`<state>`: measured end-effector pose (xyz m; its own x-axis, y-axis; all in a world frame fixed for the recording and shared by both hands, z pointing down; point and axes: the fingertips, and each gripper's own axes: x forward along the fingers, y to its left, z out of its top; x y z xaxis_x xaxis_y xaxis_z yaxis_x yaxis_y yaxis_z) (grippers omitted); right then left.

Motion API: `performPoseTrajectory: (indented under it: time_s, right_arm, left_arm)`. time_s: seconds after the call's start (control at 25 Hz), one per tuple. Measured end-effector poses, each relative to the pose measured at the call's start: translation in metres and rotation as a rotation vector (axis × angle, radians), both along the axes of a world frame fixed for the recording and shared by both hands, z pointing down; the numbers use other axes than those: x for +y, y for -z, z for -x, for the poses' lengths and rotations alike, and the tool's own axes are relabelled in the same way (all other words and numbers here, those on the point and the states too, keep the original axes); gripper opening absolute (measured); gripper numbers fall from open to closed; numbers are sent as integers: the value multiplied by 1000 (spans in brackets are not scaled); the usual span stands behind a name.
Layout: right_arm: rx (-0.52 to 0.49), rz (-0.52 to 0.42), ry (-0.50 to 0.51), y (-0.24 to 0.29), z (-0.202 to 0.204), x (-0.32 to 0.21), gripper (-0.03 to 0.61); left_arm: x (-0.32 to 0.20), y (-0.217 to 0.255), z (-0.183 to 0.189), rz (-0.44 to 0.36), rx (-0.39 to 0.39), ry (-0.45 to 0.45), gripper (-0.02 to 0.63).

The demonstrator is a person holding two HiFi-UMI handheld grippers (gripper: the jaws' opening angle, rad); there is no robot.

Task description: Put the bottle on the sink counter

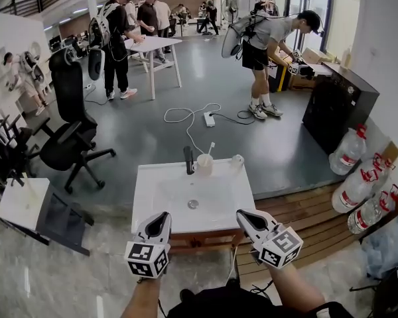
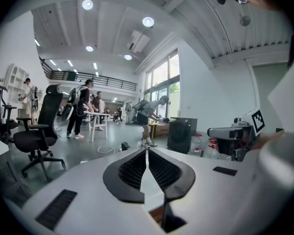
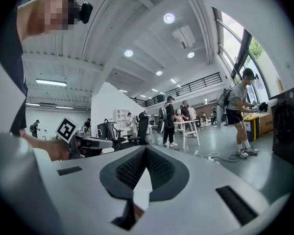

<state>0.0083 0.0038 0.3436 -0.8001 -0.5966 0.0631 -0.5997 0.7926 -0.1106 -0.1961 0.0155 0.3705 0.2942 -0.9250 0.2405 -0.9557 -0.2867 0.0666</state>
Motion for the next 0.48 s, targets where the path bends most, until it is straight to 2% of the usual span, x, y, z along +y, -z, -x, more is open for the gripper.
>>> performPoseTrajectory:
  time_s: [0.48]
  right_arm:
    - [-15, -6, 2, 7, -18, -7, 12]
  left_arm:
    - [-5, 2, -17, 2, 0, 1, 21]
